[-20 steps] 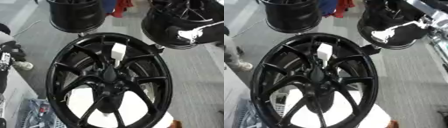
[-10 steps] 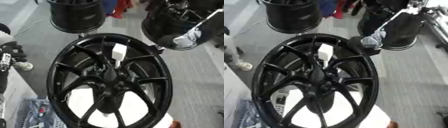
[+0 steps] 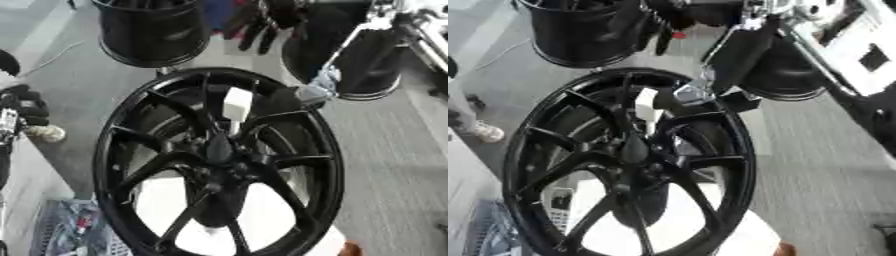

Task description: Pull the pin out of the wheel hub.

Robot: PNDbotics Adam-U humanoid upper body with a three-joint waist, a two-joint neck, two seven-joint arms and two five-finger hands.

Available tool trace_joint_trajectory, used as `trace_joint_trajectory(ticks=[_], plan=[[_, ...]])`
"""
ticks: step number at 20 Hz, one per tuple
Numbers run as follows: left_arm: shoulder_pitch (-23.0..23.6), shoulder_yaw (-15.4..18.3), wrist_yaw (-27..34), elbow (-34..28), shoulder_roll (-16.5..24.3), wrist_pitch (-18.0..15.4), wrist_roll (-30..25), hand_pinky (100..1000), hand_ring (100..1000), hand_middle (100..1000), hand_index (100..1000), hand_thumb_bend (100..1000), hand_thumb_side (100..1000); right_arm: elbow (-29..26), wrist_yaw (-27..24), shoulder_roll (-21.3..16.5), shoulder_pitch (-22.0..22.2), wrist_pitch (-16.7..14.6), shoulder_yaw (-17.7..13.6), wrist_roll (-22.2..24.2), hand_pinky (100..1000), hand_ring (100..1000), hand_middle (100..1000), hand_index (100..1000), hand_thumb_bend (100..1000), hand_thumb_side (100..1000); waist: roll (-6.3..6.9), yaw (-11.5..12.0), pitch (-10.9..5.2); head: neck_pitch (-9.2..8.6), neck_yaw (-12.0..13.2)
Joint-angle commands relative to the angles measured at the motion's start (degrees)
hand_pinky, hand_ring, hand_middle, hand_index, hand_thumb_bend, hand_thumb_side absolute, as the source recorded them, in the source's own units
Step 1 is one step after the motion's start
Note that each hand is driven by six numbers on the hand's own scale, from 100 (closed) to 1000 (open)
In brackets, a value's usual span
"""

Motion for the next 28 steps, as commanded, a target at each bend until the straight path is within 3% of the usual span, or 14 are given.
trace_joint_trajectory(ticks=[1, 4, 9, 14, 28], plan=[[-0.6, -0.3, 0.1, -0.9, 1.0, -0.1, -0.4, 606, 611, 684, 801, 100, 647, 2.6, 1.7, 1.2, -1.9, 0.2, 0.5, 1.1, 750, 836, 871, 936, 439, 222, 0.57, 0.7, -0.68, 0.28, -0.6], [-0.6, -0.5, 0.3, -0.9, 0.8, -0.2, -0.5, 606, 611, 684, 801, 100, 648, 7.3, 4.6, 5.6, -3.0, 0.8, 1.5, 1.9, 751, 837, 872, 936, 438, 221, 0.78, 1.2, -0.56, 0.28, -0.8], [-0.7, -0.5, 0.3, -0.9, 0.7, -0.2, -0.6, 606, 611, 683, 801, 100, 648, 14.3, 8.9, 9.0, -3.8, -2.9, 1.9, 2.6, 754, 838, 868, 935, 430, 222, 0.79, 1.6, -0.45, 0.28, -0.9], [-0.8, -0.5, 0.2, -0.9, 0.7, -0.2, -0.7, 607, 612, 683, 801, 100, 649, 17.5, 12.0, 9.8, -3.8, -5.9, 1.7, 3.0, 762, 840, 862, 931, 415, 228, 0.70, 1.7, -0.44, 0.28, -0.9], [-0.7, -0.5, 0.1, -0.9, 0.5, -0.2, -0.7, 608, 612, 683, 802, 100, 650, 24.9, 20.3, 10.7, -3.4, -8.8, -0.7, 0.8, 782, 841, 858, 927, 385, 237, 0.77, 1.7, -0.38, 0.28, -0.8]])
